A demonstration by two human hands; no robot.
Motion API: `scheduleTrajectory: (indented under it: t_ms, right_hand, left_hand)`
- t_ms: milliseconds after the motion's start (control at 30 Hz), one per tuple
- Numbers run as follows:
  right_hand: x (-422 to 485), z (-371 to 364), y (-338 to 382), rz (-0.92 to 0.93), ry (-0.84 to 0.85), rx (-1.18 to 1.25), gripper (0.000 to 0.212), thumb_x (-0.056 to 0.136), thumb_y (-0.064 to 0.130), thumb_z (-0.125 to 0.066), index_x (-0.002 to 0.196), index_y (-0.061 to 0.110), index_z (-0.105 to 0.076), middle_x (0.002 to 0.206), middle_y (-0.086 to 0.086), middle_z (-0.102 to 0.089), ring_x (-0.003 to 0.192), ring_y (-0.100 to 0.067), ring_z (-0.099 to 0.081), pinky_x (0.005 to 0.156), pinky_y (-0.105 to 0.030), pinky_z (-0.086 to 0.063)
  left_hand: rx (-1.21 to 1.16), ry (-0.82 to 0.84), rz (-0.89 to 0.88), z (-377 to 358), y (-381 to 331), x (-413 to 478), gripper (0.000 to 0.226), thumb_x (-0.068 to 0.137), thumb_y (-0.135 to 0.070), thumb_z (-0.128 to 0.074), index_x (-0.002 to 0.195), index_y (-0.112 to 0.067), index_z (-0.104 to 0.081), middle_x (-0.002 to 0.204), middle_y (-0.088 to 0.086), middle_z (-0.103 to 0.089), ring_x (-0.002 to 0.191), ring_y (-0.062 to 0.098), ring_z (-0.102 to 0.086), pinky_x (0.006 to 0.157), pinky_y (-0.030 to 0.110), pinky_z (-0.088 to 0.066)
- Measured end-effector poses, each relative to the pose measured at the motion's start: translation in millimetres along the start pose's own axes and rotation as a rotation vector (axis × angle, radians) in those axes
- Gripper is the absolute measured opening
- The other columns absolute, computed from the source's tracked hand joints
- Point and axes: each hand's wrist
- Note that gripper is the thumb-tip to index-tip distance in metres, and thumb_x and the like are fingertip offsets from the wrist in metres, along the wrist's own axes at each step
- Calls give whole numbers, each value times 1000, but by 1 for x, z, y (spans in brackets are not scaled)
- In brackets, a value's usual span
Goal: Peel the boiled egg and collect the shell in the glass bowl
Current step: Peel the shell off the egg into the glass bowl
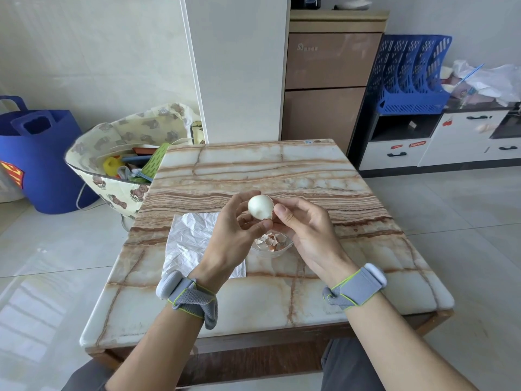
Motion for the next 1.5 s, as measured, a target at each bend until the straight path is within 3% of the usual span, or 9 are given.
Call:
scheduleTrajectory:
  t_ms: [133,300,467,667,833,1033,1233,1367,1500]
  right_hand:
    - [-1,-1,-1,-15,-52,83,30,82,15,-75,108,0,-71,106,-16,-77,98,-32,-72,91,-37,-62]
    - [-2,-5,-4,-76,-87,194,15,92,-1,-65,106,-2,-67,99,-19,-71,102,-40,-68,96,-38,-59]
    - [-4,-6,-5,-124,-70,296,29,87,3,-68,113,-6,-63,113,-30,-68,105,-43,-69,97,-38,-61]
    - [-1,1,-4,-52,-101,65,6,90,0,-71,96,0,-70,87,-10,-78,78,-19,-76,73,-27,-61]
    - [3,5,-2,44,-190,-260,8,90,5,-78,84,8,-73,69,-2,-71,53,-9,-58,52,-19,-48]
    - [2,0,-2,59,-212,-215,13,94,19,-76,88,7,-75,72,-3,-73,58,-12,-60,53,-21,-48]
    - [1,-4,-4,73,-229,-216,12,94,17,-76,86,7,-74,70,-1,-72,56,-10,-59,53,-20,-48]
    - [-1,-4,-4,135,-210,-330,16,98,14,-73,82,9,-73,68,-3,-71,56,-9,-62,55,-19,-49]
    - [0,-5,-3,211,-206,-511,26,97,15,-71,72,22,-70,63,2,-71,57,-10,-64,57,-24,-50]
  left_hand:
    - [-43,-14,25,-1,0,1,49,84,4,-78,130,-5,-61,117,19,-70,97,23,-68,86,30,-60]
    - [-50,-64,21,-6,3,2,45,81,-8,-85,122,-7,-66,107,12,-76,93,18,-72,79,23,-58]
    - [-104,-114,34,-7,4,3,50,81,-5,-83,126,-3,-61,101,9,-75,92,17,-70,76,19,-56]
    - [-104,-108,39,-1,8,3,42,86,-4,-79,124,-3,-60,110,15,-75,99,26,-74,85,27,-59]
    - [-143,-93,38,0,9,2,53,76,-14,-83,123,-3,-60,114,17,-74,95,36,-77,98,48,-58]
    - [-95,-109,54,-2,11,2,49,79,-7,-85,121,-6,-60,117,16,-72,96,38,-76,100,55,-56]
    - [-50,-133,56,-3,7,1,49,76,-3,-88,116,-5,-59,117,17,-71,93,35,-77,92,48,-60]
    - [-41,-160,52,-4,4,1,55,69,-1,-92,113,-4,-60,114,16,-71,86,31,-79,77,31,-63]
    - [-11,-191,41,-5,5,2,55,67,0,-93,110,-3,-60,112,19,-70,86,37,-77,80,35,-64]
Point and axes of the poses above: each hand's wrist, its own x-axis towards the middle knuckle, its own z-axis out of the back of the hand, y = z × x
